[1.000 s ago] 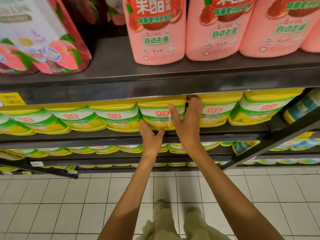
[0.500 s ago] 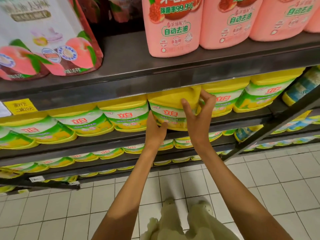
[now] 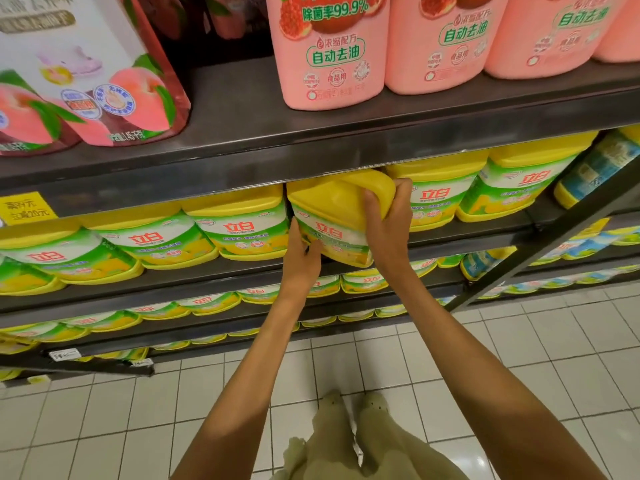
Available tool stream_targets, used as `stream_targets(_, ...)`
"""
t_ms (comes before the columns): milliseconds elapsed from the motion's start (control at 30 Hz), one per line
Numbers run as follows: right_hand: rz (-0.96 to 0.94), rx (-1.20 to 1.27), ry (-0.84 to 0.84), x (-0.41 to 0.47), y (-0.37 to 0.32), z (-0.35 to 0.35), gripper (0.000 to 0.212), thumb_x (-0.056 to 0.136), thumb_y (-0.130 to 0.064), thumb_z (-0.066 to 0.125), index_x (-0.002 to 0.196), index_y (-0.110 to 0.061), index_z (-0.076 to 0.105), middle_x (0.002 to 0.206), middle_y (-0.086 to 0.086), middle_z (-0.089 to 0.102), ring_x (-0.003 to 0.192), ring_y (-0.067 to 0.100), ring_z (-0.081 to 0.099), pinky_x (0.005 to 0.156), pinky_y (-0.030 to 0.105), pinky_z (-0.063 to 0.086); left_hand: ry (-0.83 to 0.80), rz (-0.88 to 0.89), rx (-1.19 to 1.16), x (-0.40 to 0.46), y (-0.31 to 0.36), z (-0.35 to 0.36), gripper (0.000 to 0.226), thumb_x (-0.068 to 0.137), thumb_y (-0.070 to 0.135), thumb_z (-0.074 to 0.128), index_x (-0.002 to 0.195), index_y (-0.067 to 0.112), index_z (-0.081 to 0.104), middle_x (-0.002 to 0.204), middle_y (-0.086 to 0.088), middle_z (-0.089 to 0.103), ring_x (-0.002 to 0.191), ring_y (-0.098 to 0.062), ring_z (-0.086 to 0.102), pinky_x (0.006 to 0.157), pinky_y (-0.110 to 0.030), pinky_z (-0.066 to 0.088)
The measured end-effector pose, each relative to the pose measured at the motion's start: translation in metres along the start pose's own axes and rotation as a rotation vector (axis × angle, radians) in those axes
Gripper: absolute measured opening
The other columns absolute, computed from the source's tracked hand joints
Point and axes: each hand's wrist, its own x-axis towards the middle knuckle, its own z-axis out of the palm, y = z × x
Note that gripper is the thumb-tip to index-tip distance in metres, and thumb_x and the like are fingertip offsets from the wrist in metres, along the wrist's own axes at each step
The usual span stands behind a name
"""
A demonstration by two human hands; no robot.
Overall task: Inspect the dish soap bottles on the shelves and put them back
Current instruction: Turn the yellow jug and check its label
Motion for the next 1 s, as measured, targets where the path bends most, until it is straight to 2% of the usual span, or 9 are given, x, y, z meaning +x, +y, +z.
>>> stream_targets(100,0.005,0.085,0.123,0.000,-0.001,0.004,0.028,0.082,-0.035,0.047,0.094,-0.010,0.042,0.081,-0.012,0.047,0.071,-0.011,0.048,0.066,0.009,0.039,0.019,-0.036,-0.006,-0.009,0.001,-0.002,0.049,0.099,0.027,0.048,0.145,0.020,0.033,0.127,0.016,0.042,0.119,-0.001,0.037,0.096,-0.021,0.035)
stream_targets(233,0.148,0.172,0.191,0.001,0.002,-0.015,0.017,0.090,-0.023,0.049,0.096,-0.008,0.051,0.081,-0.012,0.047,0.069,-0.011,0.047,0.067,0.009,0.039,0.035,-0.086,0.012,-0.021,-0.009,-0.015,0.051,0.092,0.037,0.058,0.136,0.017,0.044,0.131,-0.001,0.052,0.121,-0.016,0.049,0.093,-0.026,0.041)
stream_targets(367,0.370,0.244,0.101,-0.009,0.004,-0.042,0.010,0.096,-0.024,0.052,0.092,-0.031,0.059,0.097,-0.010,0.058,0.089,0.006,0.056,0.079,0.031,0.049,-0.085,-0.097,-0.007,-0.031,-0.012,-0.021,0.060,0.078,0.053,0.060,0.130,0.025,0.050,0.131,-0.001,0.055,0.117,-0.012,0.056,0.088,-0.023,0.050)
stream_targets(467,0.544,0.277,-0.040,-0.016,-0.001,-0.057,0.009,0.089,-0.034,0.060,0.095,-0.029,0.064,0.108,0.008,0.066,0.095,0.024,0.065,0.078,0.039,0.054,-0.266,-0.183,-0.039,-0.043,-0.009,-0.020,0.060,0.073,0.072,0.054,0.124,0.040,0.053,0.126,0.008,0.061,0.115,-0.010,0.060,0.086,-0.024,0.054)
stream_targets(533,0.653,0.265,-0.084,-0.020,-0.005,-0.064,0.015,0.087,-0.038,0.061,0.096,-0.026,0.064,0.111,0.015,0.068,0.097,0.031,0.066,0.080,0.045,0.054,-0.282,-0.265,-0.112,-0.050,-0.011,-0.013,0.077,0.066,0.081,0.056,0.125,0.032,0.058,0.124,0.000,0.066,0.112,-0.018,0.064,0.090,-0.033,0.054)
stream_targets(667,0.759,0.316,-0.156,-0.019,-0.012,-0.073,0.016,0.089,-0.044,0.059,0.098,-0.030,0.060,0.094,0.006,0.071,0.080,0.023,0.069,0.061,0.032,0.057,-0.157,-0.248,-0.245,-0.067,-0.003,0.001,0.070,0.061,0.076,0.058,0.108,0.024,0.068,0.100,0.000,0.076,0.093,-0.017,0.072,0.073,-0.027,0.058)
stream_targets(800,0.644,0.300,-0.321,-0.025,-0.013,-0.082,0.045,0.087,-0.053,0.060,0.125,-0.027,0.055,0.119,0.009,0.068,0.106,0.028,0.067,0.092,0.049,0.054,-0.137,-0.329,-0.393,-0.077,0.008,0.002,0.074,0.061,0.079,0.055,0.112,0.027,0.067,0.108,-0.006,0.073,0.101,-0.026,0.070,0.092,-0.046,0.053)
stream_targets(867,0.630,0.318,-0.432,-0.032,-0.011,-0.084,0.064,0.083,-0.053,0.065,0.137,-0.027,0.044,0.125,0.010,0.065,0.110,0.029,0.066,0.094,0.052,0.053,-0.145,-0.375,-0.451,-0.080,0.014,0.000,0.067,0.071,0.077,0.049,0.116,0.030,0.065,0.112,-0.008,0.072,0.104,-0.029,0.068,0.097,-0.052,0.049)
stream_targets(1000,0.750,0.537,-0.499,-0.045,-0.002,-0.086,0.052,0.090,-0.046,0.059,0.137,-0.026,0.048,0.126,0.011,0.066,0.109,0.030,0.067,0.084,0.046,0.058,-0.224,-0.390,-0.477,-0.082,0.020,-0.009,0.043,0.090,0.064,0.041,0.105,0.032,0.066,0.095,0.000,0.076,0.087,-0.019,0.073,0.068,-0.034,0.061)
